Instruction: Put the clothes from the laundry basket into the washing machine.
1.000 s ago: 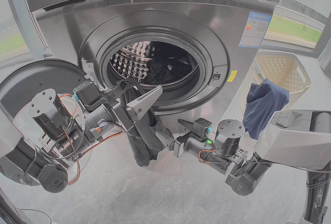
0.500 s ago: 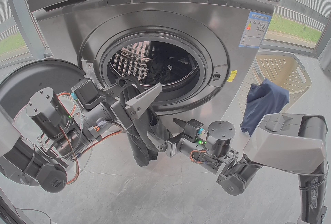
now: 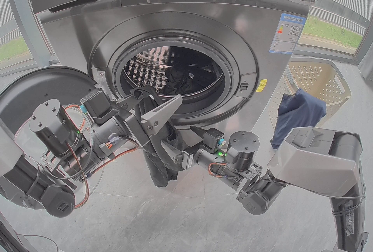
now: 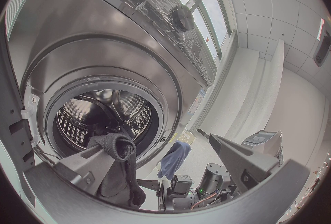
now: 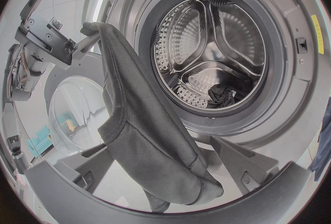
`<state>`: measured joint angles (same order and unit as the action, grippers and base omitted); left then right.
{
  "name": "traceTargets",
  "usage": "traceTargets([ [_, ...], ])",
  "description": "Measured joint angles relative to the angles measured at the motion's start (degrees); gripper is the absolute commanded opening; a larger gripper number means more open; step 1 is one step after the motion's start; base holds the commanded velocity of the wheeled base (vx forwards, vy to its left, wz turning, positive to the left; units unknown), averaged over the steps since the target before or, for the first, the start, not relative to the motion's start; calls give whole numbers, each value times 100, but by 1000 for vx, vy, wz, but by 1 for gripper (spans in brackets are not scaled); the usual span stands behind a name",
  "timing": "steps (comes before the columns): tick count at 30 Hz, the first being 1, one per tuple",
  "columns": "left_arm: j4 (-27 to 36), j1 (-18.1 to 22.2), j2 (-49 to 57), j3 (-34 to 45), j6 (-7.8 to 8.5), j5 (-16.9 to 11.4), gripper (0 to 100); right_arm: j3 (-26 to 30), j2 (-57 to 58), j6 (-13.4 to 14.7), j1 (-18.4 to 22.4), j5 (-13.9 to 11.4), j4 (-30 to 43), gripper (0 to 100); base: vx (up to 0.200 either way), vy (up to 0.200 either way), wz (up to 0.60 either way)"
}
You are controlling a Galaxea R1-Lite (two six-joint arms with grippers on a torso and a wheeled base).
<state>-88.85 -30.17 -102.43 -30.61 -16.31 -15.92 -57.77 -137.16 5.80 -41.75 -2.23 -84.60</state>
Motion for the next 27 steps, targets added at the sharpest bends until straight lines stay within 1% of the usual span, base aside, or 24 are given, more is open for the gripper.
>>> traceTargets([
  [5, 0, 0, 0, 2, 0, 0, 100, -195, -113, 5, -17, -22, -44, 0, 0, 0, 0],
  [10, 2, 2, -9, 7, -2, -6, 100, -143, -105, 10, 20, -22, -88, 0, 0, 0, 0],
  [17, -2, 7, -22, 29, -2, -9, 100, 188, 160, 43, 30, 5, -134, 0, 0, 0, 0],
  [21, 0, 7, -33, 57, 0, -13, 100, 297, 402, 60, 28, 27, -134, 0, 0, 0, 0],
  [27, 9, 40, -55, 112, -5, -59, 100, 607, 833, 73, -6, 38, -132, 0, 0, 0, 0],
])
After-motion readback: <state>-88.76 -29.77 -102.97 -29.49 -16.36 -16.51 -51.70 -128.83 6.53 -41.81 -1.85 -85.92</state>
